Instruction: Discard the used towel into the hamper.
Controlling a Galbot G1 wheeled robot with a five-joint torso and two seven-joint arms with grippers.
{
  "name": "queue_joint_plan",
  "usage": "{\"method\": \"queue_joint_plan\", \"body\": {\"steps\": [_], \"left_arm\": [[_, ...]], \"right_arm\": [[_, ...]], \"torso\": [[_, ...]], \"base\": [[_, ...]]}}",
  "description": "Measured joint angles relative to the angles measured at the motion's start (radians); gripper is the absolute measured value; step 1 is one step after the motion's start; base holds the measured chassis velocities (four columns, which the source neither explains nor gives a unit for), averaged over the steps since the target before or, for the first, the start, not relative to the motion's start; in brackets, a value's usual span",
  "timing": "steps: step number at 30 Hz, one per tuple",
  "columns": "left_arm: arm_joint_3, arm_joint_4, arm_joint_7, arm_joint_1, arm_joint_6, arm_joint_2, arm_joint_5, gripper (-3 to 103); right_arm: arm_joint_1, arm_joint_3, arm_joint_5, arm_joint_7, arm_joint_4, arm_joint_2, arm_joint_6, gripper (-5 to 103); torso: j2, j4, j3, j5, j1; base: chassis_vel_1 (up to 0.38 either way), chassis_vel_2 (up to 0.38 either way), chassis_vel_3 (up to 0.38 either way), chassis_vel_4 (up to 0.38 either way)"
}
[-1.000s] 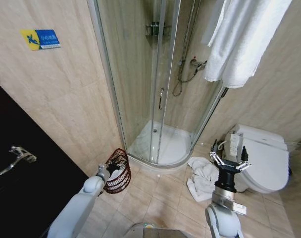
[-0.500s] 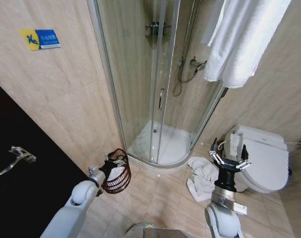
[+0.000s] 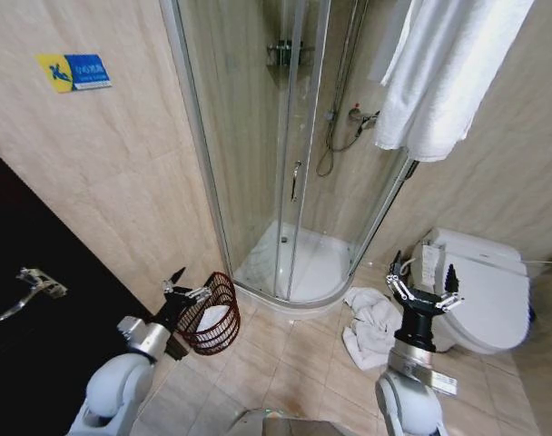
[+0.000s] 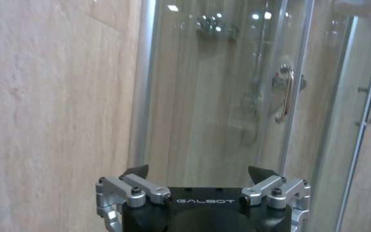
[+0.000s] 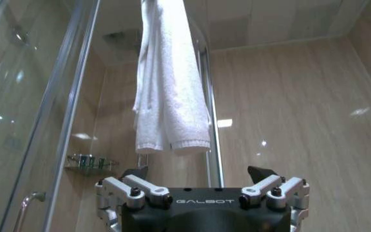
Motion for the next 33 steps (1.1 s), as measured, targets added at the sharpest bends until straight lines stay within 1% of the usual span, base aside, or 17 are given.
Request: {"method": "queue_joint_plan", "body": {"steps": [1, 5, 10, 14, 18, 23, 33], "left_arm": [[0.000, 0.000, 0.000, 0.000, 0.000, 0.000, 0.000, 100], [-0.009, -0.062, -0.007, 0.024, -0.007, -0.036, -0.003, 100], [-0.008, -0.106, -0.014, 0.037, -0.006, -0.055, 0.000, 100], [-0.005, -0.114, -0.017, 0.039, -0.006, -0.068, 0.007, 101], [0.017, -0.111, -0.019, 0.048, -0.015, -0.097, 0.049, 99], [0.041, -0.094, -0.020, 0.045, -0.027, -0.108, 0.069, 99], [0.058, -0.088, -0.026, 0.039, -0.028, -0.114, 0.080, 99]], "right_arm": [[0.000, 0.000, 0.000, 0.000, 0.000, 0.000, 0.000, 100], [-0.007, 0.000, 0.005, -0.001, 0.004, -0.003, 0.002, 100], [-0.011, 0.002, 0.010, 0.000, 0.014, -0.009, -0.006, 100], [-0.011, 0.002, 0.011, 0.000, 0.019, -0.009, -0.007, 100], [-0.022, 0.003, 0.015, 0.000, 0.025, -0.005, -0.007, 100], [-0.034, 0.012, 0.020, -0.001, 0.027, -0.008, -0.006, 100], [-0.041, 0.018, 0.030, -0.005, 0.051, -0.016, -0.014, 100]], "torso": [[0.000, 0.0000, 0.000, 0.0000, 0.000], [0.000, -0.0001, 0.000, 0.0000, 0.000], [0.000, -0.0001, 0.000, 0.0001, 0.000], [0.000, -0.0001, 0.000, 0.0001, 0.000], [0.000, 0.0000, 0.000, 0.0001, 0.000], [0.000, 0.0000, 0.000, 0.0001, 0.000], [0.000, -0.0001, 0.000, 0.0000, 0.000]], "base": [[0.000, 0.000, 0.000, 0.000], [0.000, 0.000, 0.000, 0.000], [0.000, 0.000, 0.000, 0.000], [0.000, 0.000, 0.000, 0.000], [0.000, 0.000, 0.000, 0.000], [0.000, 0.000, 0.000, 0.000], [0.000, 0.000, 0.000, 0.000]]}}
